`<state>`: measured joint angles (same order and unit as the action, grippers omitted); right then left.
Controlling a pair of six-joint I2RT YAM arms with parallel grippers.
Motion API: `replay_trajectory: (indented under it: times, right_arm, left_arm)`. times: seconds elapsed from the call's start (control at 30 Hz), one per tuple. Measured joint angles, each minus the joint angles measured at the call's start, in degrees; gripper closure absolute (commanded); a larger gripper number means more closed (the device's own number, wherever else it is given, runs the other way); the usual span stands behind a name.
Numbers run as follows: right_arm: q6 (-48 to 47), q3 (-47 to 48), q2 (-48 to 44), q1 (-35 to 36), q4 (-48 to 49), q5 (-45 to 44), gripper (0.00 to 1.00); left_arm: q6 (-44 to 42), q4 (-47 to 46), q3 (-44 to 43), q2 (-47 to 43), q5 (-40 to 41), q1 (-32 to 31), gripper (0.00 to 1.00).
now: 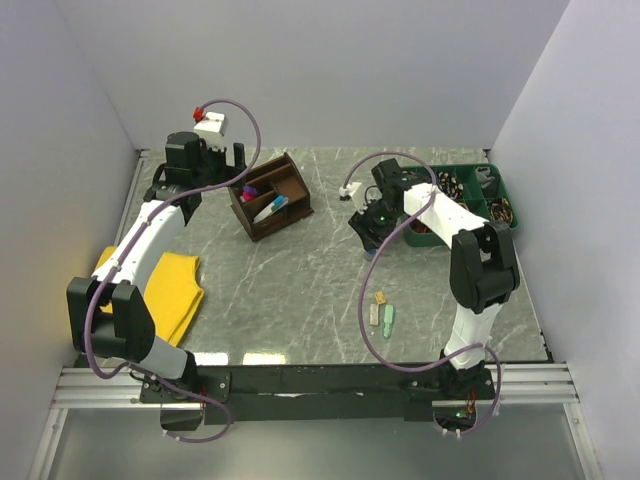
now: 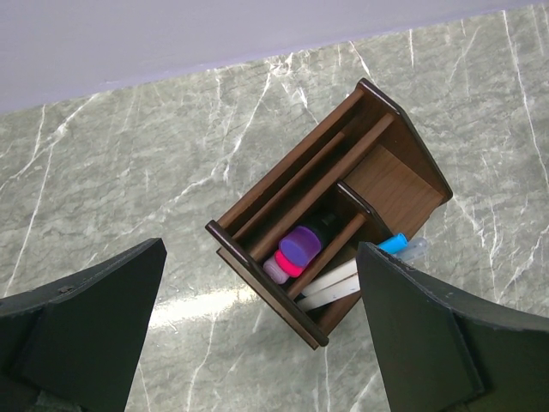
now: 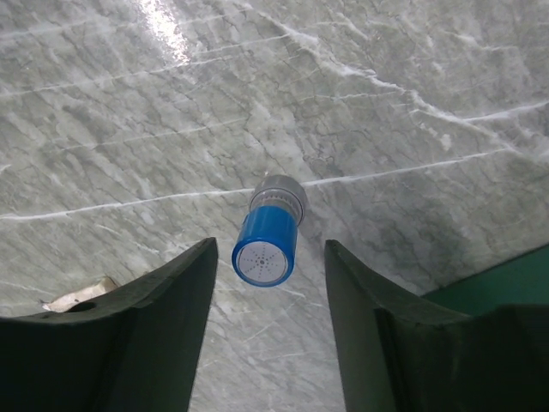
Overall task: Sort the stationery into containers
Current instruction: Pick up the stationery from the center of the board.
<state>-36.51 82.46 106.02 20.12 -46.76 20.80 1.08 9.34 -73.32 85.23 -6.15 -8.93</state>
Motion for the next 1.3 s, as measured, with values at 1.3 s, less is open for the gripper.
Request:
replay_trajectory:
  times: [1.3]
  right_arm:
    - [-0.3,49.7,17.5,8.0,-10.0,-0.2,0.77]
  left_arm:
    - [-1.9,-3.7,5.0,0.6,9.4,2.1,0.0]
